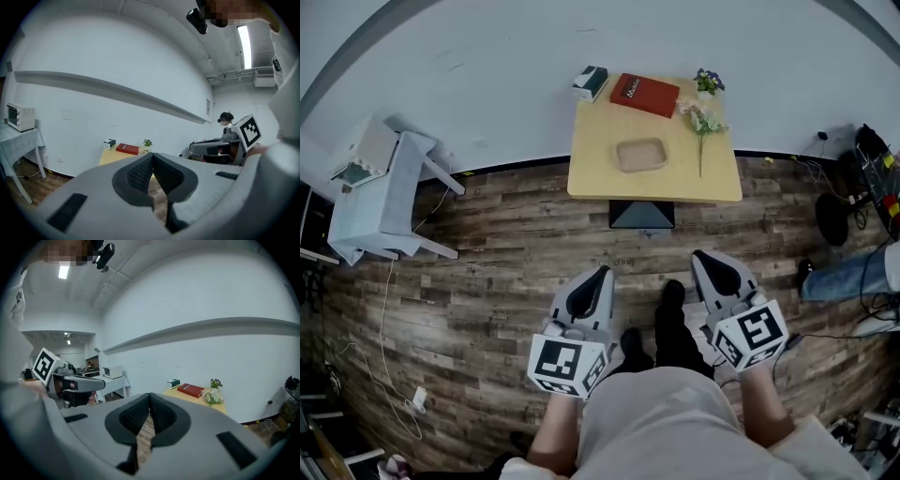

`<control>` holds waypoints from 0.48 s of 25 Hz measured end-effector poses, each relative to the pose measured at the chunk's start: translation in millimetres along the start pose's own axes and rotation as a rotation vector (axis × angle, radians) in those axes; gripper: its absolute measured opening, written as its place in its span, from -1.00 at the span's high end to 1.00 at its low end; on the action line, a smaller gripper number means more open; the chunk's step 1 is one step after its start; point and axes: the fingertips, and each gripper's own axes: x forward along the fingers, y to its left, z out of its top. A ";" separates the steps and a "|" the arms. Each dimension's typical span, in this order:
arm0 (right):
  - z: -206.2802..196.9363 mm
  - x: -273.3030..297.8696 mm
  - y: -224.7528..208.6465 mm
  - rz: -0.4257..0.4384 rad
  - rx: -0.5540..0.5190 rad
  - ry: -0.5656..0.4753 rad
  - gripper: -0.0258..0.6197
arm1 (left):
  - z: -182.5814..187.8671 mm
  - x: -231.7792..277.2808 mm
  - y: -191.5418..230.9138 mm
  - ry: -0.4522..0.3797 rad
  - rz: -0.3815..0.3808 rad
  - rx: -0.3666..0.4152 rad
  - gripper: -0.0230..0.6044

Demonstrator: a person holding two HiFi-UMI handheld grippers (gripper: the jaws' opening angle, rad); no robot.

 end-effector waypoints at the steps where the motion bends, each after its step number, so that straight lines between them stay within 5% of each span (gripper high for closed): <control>1: 1.3 5.0 -1.8 0.007 -0.002 0.001 0.91 | 0.5 2.6 2.7 0.002 0.007 -0.004 0.92; 12: 29.7 60.1 -29.9 0.084 -0.010 -0.011 0.91 | 20.9 51.5 21.8 0.018 0.040 0.005 0.92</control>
